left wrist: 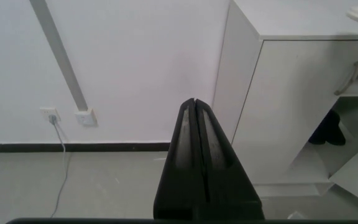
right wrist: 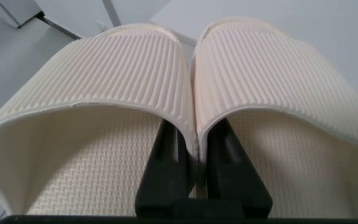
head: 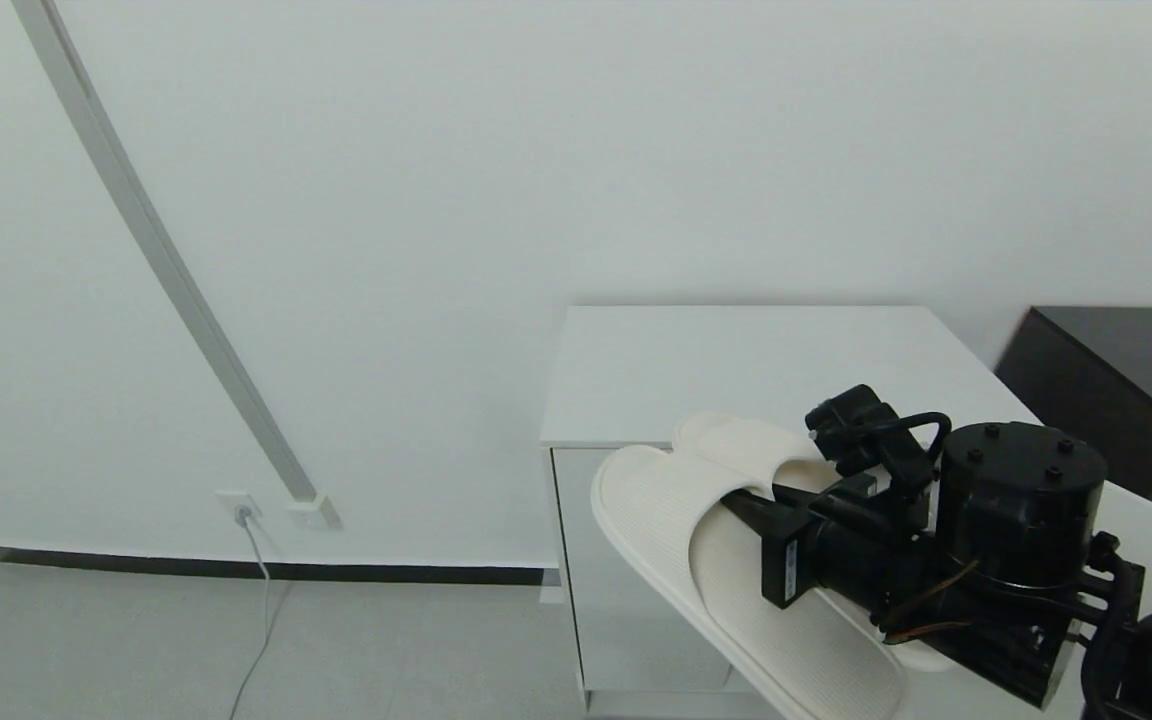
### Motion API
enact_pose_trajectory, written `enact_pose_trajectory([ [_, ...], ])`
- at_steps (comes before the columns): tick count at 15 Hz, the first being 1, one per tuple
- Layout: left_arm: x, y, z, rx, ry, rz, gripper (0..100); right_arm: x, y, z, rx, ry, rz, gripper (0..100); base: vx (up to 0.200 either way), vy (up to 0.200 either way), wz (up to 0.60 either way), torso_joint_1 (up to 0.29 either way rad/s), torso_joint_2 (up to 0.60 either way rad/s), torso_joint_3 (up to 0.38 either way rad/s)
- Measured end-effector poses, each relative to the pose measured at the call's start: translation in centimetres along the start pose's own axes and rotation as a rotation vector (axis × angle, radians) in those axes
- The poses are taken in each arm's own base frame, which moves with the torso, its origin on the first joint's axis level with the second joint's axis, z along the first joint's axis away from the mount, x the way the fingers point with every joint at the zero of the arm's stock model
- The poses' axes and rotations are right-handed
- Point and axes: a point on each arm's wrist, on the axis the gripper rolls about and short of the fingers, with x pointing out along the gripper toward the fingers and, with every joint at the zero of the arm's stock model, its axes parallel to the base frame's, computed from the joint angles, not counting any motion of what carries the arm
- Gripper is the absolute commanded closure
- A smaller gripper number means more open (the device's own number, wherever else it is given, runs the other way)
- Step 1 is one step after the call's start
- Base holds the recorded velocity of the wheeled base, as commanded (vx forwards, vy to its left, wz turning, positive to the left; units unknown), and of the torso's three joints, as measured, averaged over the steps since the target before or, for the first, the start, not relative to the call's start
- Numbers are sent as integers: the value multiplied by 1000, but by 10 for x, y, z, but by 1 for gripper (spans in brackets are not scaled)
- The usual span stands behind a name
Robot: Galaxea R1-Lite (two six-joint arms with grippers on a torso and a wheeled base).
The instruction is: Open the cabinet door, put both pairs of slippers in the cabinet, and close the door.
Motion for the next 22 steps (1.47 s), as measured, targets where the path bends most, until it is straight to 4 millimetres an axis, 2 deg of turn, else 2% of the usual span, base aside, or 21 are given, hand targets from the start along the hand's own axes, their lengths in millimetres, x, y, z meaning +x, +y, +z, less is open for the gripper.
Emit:
enact_pose_trajectory([
  [15,0,0,0,0,0,0,100,1,0,-2,-3,5,-1,100,0,0,0,0,0,0],
  [22,0,0,0,0,0,0,100,2,-1,-3,-3,9,-6,100,0,-200,0,2,4,2],
])
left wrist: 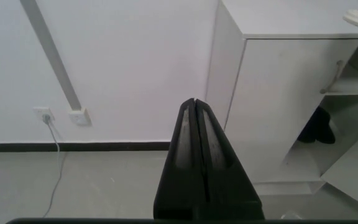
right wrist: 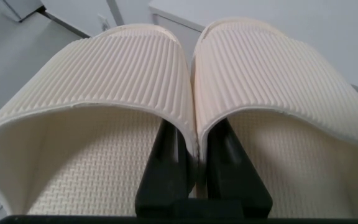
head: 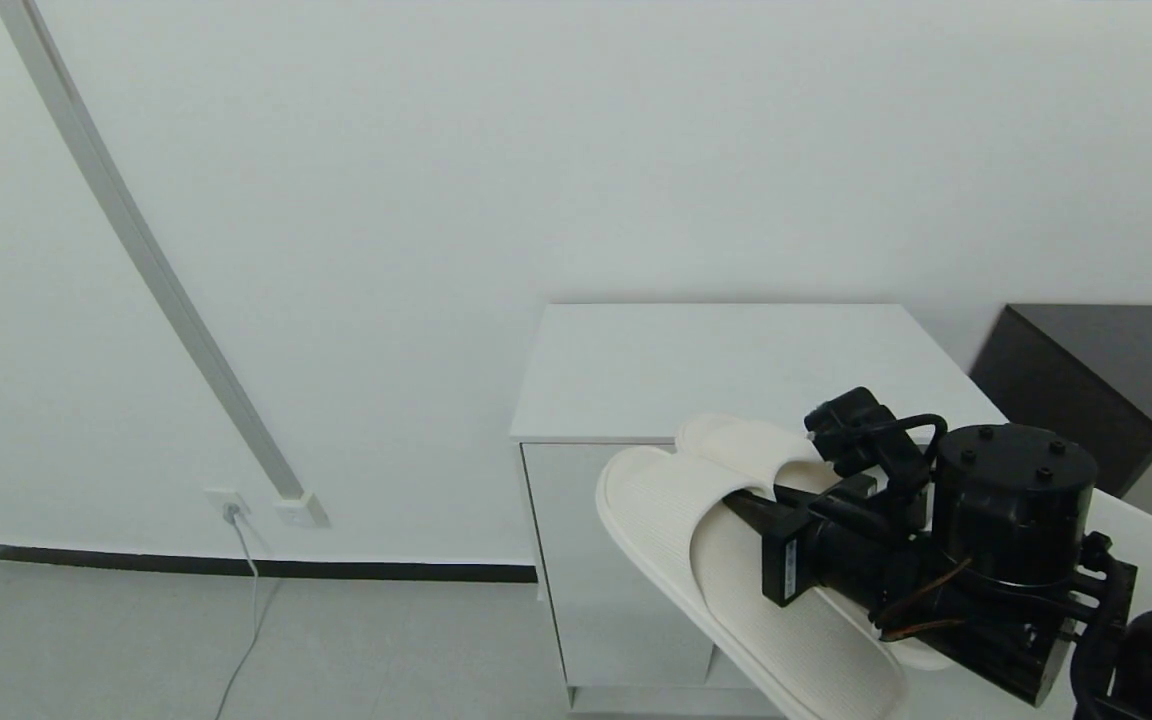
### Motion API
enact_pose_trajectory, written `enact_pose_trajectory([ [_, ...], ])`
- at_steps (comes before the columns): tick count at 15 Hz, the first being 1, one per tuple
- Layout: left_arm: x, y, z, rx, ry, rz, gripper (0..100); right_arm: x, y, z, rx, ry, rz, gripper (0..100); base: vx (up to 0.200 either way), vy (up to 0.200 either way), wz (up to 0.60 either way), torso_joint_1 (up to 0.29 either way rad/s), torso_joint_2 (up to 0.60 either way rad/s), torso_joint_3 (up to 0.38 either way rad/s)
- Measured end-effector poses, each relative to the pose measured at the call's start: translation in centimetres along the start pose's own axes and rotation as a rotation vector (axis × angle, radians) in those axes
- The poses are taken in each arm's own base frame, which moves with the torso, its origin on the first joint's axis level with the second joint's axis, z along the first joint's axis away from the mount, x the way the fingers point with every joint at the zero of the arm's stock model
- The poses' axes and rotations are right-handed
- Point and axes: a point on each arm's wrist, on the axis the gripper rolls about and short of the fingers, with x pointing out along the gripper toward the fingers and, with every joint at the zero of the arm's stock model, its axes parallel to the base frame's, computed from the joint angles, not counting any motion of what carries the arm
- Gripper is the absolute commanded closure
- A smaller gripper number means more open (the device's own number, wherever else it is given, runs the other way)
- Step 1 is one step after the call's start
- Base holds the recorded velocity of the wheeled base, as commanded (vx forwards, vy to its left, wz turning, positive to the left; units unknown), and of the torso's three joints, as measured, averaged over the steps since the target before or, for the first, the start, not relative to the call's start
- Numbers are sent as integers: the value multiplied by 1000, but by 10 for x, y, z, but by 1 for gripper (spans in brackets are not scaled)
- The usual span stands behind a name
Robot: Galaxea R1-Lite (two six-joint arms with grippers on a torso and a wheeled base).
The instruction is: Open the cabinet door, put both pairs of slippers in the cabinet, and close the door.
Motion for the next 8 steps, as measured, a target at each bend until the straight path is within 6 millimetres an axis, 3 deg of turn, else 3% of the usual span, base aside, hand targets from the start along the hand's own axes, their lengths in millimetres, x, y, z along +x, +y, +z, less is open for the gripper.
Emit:
enact_pose_trajectory([
  [8,0,0,0,2,1,0,100,0,1,-1,-1,3,4,100,0,-200,0,2,3,3],
])
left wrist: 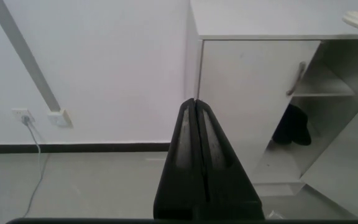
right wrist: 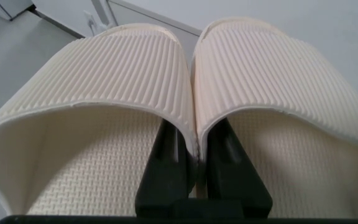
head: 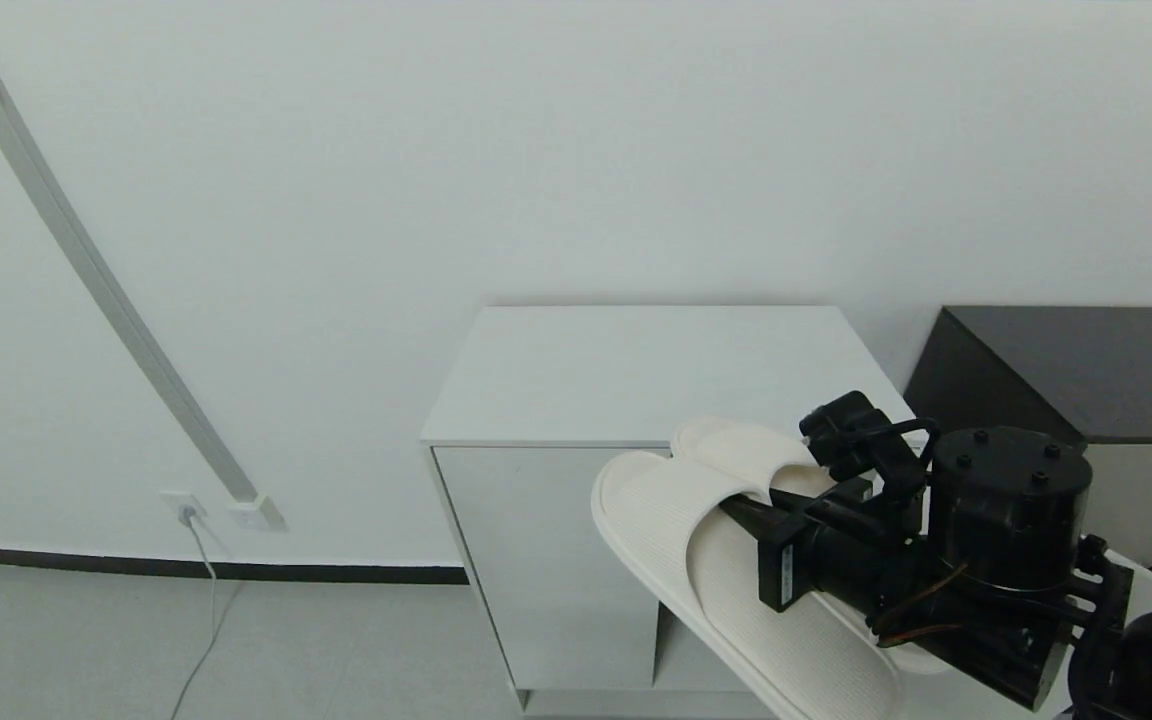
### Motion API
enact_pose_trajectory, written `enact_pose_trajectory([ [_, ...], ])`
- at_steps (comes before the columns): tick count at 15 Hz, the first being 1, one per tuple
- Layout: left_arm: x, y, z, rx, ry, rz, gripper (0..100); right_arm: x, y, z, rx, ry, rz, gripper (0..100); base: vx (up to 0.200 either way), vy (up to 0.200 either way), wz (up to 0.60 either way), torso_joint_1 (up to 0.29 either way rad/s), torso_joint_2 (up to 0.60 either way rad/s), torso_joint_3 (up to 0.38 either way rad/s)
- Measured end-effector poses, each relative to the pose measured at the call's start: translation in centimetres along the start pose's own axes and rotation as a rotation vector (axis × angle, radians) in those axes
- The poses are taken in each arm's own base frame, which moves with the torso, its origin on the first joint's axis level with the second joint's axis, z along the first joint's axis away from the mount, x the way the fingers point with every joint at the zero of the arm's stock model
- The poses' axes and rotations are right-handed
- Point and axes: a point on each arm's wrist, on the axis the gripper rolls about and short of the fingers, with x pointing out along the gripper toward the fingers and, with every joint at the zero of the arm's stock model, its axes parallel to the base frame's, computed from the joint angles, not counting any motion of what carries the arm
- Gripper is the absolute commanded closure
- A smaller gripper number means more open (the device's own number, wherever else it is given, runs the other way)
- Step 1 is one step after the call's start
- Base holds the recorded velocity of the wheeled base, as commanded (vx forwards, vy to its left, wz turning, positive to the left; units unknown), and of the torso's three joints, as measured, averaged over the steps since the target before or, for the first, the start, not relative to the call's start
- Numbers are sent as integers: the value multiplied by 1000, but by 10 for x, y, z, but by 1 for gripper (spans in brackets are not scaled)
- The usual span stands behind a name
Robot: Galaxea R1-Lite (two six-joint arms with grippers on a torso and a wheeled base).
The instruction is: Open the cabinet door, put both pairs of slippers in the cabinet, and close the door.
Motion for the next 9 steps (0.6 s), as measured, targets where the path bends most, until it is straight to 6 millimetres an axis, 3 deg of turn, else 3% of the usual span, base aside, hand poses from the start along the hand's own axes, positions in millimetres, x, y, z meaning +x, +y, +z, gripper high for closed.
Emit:
enact_pose_trajectory([
  [4,0,0,0,-1,0,0,100,-1,-1,-1,0,2,-2,100,0,-200,0,2,0,1],
  [9,0,0,0,-1,0,0,100,-3,-1,-1,0,5,0,100,0,0,0,0,0,0],
])
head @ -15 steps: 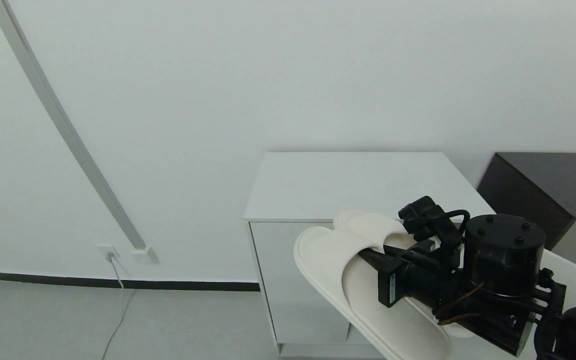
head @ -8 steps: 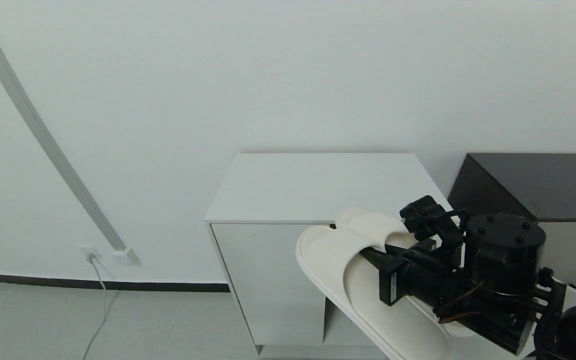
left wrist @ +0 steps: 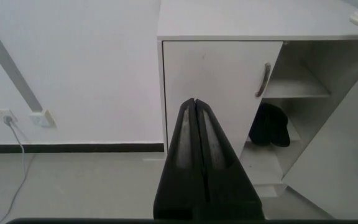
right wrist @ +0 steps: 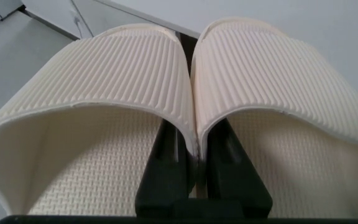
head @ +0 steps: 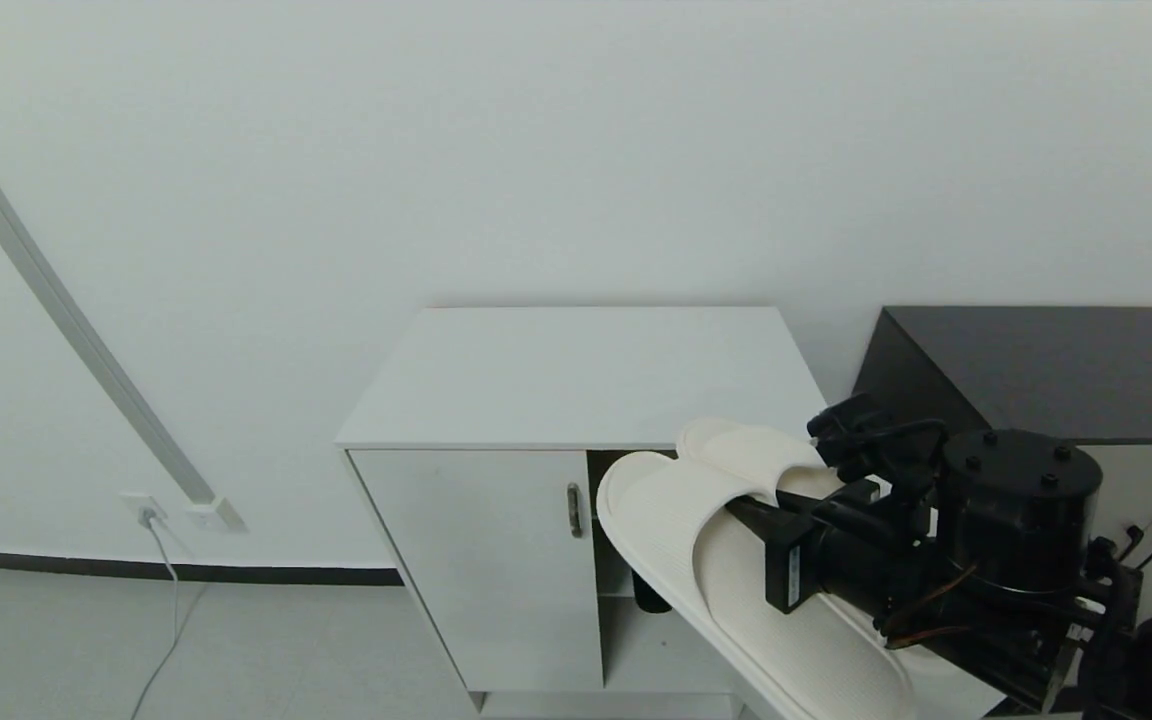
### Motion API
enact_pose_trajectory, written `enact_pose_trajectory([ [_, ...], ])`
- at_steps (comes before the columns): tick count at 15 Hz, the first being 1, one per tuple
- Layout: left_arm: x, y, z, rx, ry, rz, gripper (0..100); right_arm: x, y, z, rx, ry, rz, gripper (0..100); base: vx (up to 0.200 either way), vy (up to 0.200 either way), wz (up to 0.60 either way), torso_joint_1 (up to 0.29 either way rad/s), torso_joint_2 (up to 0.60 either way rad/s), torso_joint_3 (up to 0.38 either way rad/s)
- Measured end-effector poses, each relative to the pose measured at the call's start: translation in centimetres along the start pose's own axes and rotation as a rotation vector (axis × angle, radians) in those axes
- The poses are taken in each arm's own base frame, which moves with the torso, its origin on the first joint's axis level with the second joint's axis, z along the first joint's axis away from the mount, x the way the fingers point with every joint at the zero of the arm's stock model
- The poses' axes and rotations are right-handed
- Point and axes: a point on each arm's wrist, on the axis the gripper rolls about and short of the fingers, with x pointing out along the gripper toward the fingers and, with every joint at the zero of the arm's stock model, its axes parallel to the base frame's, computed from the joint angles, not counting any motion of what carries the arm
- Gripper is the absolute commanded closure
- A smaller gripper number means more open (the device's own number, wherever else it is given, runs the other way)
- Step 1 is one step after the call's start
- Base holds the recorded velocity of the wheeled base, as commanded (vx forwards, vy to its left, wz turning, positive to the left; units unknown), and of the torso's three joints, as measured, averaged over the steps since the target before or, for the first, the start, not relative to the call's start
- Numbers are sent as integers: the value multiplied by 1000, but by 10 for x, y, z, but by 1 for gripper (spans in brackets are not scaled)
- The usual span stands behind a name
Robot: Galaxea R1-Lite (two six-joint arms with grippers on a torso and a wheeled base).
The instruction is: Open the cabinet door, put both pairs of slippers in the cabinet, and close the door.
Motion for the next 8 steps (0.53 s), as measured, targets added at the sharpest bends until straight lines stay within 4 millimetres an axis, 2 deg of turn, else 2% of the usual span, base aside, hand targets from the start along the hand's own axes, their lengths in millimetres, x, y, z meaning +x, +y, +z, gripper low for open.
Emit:
enact_pose_trajectory([
  [8,0,0,0,0,0,0,100,-10,-1,-7,-38,26,1,100,0,0,0,0,0,0],
])
